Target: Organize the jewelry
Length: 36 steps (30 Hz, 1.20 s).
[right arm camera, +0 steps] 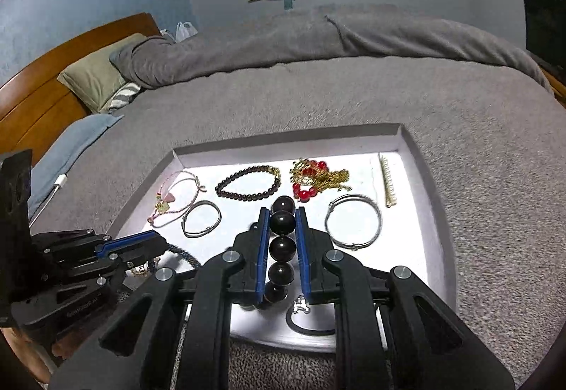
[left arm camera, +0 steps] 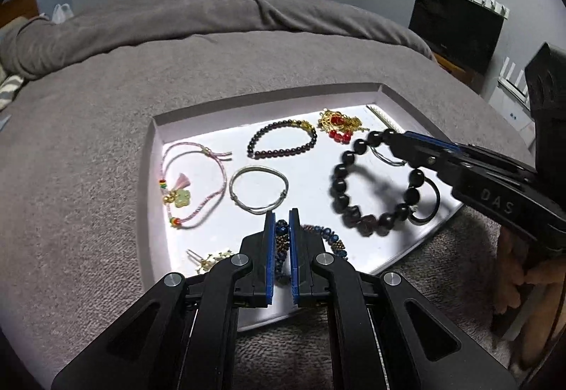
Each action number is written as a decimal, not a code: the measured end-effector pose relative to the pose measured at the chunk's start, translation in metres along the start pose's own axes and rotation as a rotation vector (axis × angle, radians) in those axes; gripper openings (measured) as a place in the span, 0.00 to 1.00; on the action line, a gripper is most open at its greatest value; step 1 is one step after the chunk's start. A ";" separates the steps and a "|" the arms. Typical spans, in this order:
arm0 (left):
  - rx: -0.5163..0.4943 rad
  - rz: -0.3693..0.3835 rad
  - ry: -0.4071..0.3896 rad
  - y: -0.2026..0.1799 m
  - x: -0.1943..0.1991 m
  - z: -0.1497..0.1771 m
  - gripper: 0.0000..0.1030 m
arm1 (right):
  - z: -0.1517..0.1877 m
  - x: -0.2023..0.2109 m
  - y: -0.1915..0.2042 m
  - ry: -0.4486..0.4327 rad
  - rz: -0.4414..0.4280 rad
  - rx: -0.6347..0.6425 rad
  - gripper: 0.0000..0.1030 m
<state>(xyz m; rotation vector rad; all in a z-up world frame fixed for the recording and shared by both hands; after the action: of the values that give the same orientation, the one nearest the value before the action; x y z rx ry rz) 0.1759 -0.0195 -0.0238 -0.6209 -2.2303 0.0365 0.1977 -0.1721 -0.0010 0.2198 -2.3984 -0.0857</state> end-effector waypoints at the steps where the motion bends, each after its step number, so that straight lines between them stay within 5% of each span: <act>1: 0.004 0.004 0.006 0.000 -0.002 0.000 0.08 | -0.001 -0.003 0.002 0.008 -0.007 0.004 0.14; 9: 0.008 0.003 0.039 0.003 -0.012 0.001 0.08 | 0.000 -0.016 0.001 0.044 -0.018 -0.011 0.15; 13: 0.010 0.001 0.027 0.003 -0.011 0.000 0.29 | -0.003 -0.013 -0.005 0.039 -0.030 -0.047 0.22; 20: 0.009 -0.015 -0.026 0.001 0.006 -0.007 0.32 | -0.011 0.009 -0.018 -0.017 0.006 -0.083 0.40; 25: -0.023 -0.073 -0.064 -0.008 0.017 -0.008 0.41 | -0.007 0.030 -0.028 -0.020 0.030 -0.113 0.41; 36: -0.061 -0.098 -0.099 -0.029 0.060 0.017 0.42 | 0.026 0.090 -0.014 -0.049 0.024 -0.073 0.41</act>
<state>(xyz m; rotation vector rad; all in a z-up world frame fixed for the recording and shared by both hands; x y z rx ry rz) 0.1176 -0.0154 0.0130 -0.5523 -2.3626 -0.0511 0.1170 -0.2024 0.0374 0.1565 -2.4409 -0.1695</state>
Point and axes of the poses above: each gripper's, at about its wrist camera, not at the fingertips, and x roughly against the way its jaws point, y to its left, z to its underside, the point moved 2 cm from there along -x, roughly the way its jaws point, and after that the axes turned 9 degrees about z, right-handed, at the moved point
